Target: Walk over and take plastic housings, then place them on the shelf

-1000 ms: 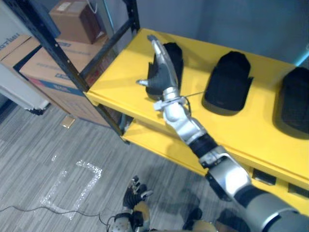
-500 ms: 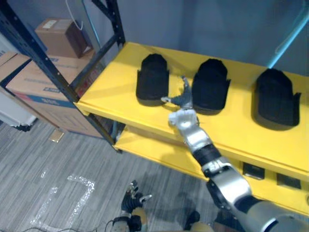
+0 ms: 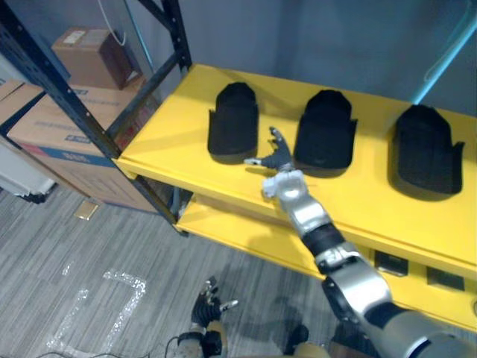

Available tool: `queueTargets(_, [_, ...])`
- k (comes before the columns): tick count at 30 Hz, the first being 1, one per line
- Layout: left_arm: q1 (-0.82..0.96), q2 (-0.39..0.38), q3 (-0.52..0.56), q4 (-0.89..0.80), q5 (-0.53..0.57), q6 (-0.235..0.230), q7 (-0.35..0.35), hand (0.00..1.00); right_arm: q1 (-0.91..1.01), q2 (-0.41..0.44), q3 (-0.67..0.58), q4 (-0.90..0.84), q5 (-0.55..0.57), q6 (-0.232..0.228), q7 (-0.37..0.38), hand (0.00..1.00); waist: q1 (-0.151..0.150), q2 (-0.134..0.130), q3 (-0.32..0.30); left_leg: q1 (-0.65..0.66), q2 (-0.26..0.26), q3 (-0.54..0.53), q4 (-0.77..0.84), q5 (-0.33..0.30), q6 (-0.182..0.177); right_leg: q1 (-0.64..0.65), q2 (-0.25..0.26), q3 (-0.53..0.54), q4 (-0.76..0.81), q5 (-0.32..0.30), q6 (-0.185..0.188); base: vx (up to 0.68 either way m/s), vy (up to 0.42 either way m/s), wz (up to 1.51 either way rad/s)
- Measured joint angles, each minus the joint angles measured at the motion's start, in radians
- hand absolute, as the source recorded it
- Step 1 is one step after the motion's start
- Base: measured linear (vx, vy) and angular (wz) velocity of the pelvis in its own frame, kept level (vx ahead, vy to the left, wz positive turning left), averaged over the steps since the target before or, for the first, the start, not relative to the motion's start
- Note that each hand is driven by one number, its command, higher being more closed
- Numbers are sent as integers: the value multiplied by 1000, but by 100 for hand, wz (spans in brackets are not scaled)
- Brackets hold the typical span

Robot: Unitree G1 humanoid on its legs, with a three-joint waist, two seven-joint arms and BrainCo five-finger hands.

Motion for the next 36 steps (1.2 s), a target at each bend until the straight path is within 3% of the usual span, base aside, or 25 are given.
queueTargets(10, [0, 0, 0, -1, 0, 15, -1, 0, 8, 6, 51, 17, 7, -4, 66, 0, 0, 0, 0, 0, -6, -2, -1, 0, 0, 0, -8, -5, 7, -1, 0, 0, 0, 0])
queueTargets(26, [0, 0, 0, -1, 0, 15, 0, 0, 14, 20, 88, 52, 7, -11, 67, 0, 3, 0, -31, -4, -7, -13, -5, 2, 2, 3, -8, -20, 5, -1, 0, 0, 0, 0])
queueTargets(36, [0, 0, 1, -1, 0, 15, 4, 0, 6, 19, 94, 79, 7, -44, 64, 0, 4, 0, -31, -17, -7, -32, -5, 9, 2, 2, -7, -35, 5, -1, 0, -8, -7, 4])
